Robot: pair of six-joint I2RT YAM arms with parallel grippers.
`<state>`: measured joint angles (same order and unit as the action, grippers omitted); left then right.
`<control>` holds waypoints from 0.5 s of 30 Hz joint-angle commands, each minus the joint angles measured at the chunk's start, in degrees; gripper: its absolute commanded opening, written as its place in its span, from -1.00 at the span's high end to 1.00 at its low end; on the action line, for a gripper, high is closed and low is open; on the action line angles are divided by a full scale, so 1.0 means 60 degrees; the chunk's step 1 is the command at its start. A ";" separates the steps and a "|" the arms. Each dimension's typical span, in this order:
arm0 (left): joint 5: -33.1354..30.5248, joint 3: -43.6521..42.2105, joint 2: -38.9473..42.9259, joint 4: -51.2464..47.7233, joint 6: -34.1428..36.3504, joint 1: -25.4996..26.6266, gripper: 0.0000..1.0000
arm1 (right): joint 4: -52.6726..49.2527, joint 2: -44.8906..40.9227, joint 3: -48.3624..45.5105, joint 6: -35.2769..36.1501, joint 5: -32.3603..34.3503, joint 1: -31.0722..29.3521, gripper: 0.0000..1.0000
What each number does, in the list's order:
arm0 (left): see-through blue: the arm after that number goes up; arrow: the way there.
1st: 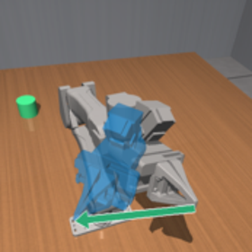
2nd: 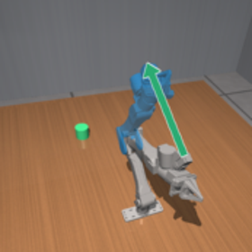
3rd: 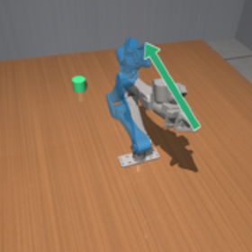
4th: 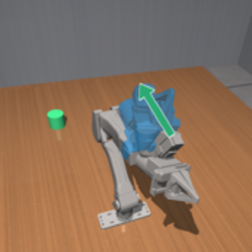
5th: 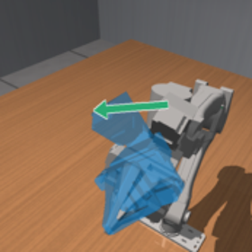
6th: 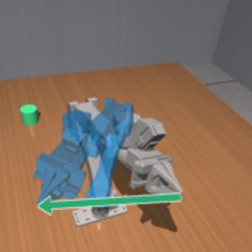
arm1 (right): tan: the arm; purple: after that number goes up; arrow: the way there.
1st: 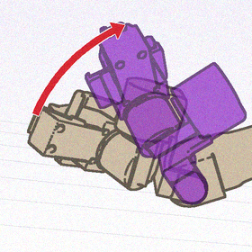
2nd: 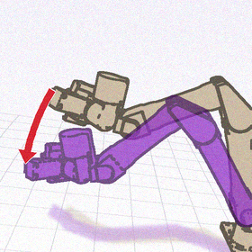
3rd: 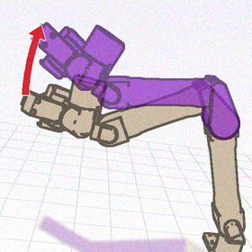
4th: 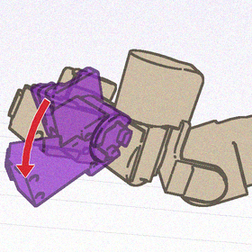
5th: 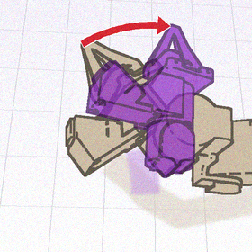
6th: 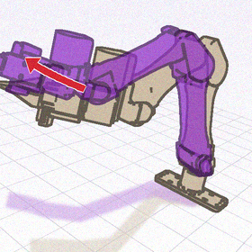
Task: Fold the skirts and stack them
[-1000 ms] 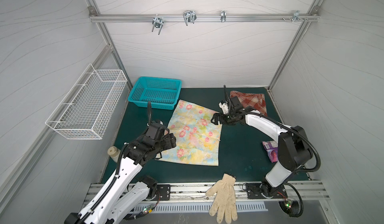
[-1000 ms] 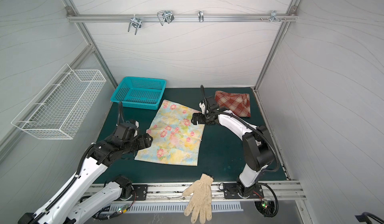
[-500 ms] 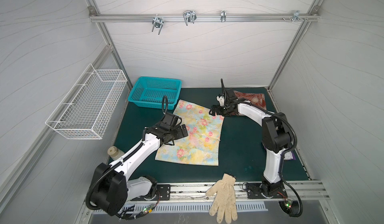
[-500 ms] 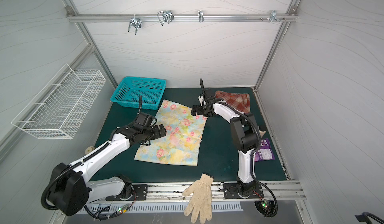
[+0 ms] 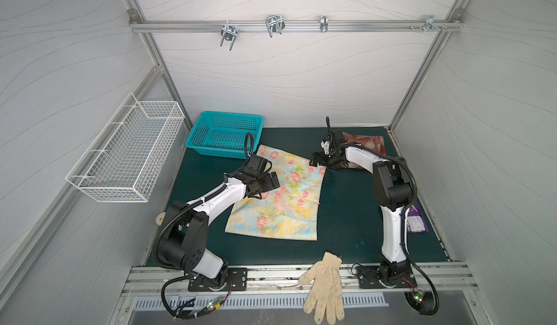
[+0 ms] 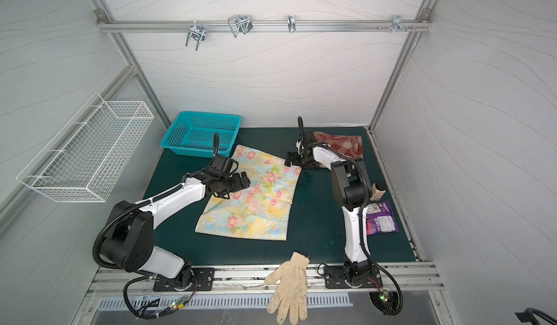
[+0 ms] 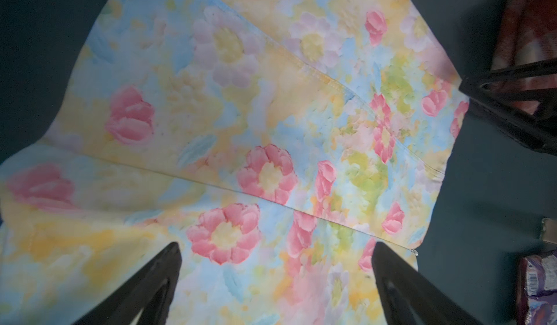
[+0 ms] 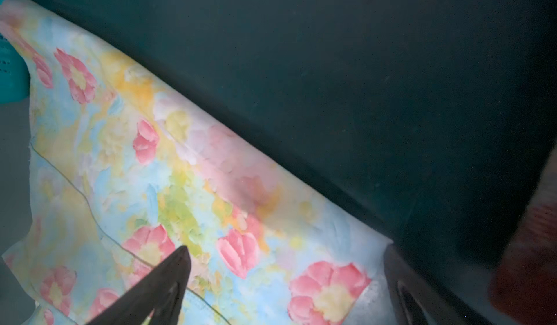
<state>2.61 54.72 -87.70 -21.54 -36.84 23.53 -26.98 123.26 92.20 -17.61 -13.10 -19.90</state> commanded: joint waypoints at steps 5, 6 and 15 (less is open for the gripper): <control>0.0010 0.0596 -0.0909 0.0557 -0.0010 -0.0098 -0.98 | 0.0191 -0.0143 -0.0209 -0.0200 -0.0097 0.0092 -0.99; 0.0017 0.0615 -0.1008 0.0571 -0.0012 -0.0098 -0.97 | 0.0175 -0.0230 -0.0280 -0.0202 -0.0115 0.0090 -0.99; 0.0026 0.0797 -0.1484 0.0646 0.0097 -0.0113 -0.96 | 0.0747 -0.0835 -0.1059 -0.0664 -0.0786 0.0065 -0.99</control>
<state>2.61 56.93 -95.66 -18.94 -36.80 23.22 -23.18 121.51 88.18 -19.66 -15.09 -19.62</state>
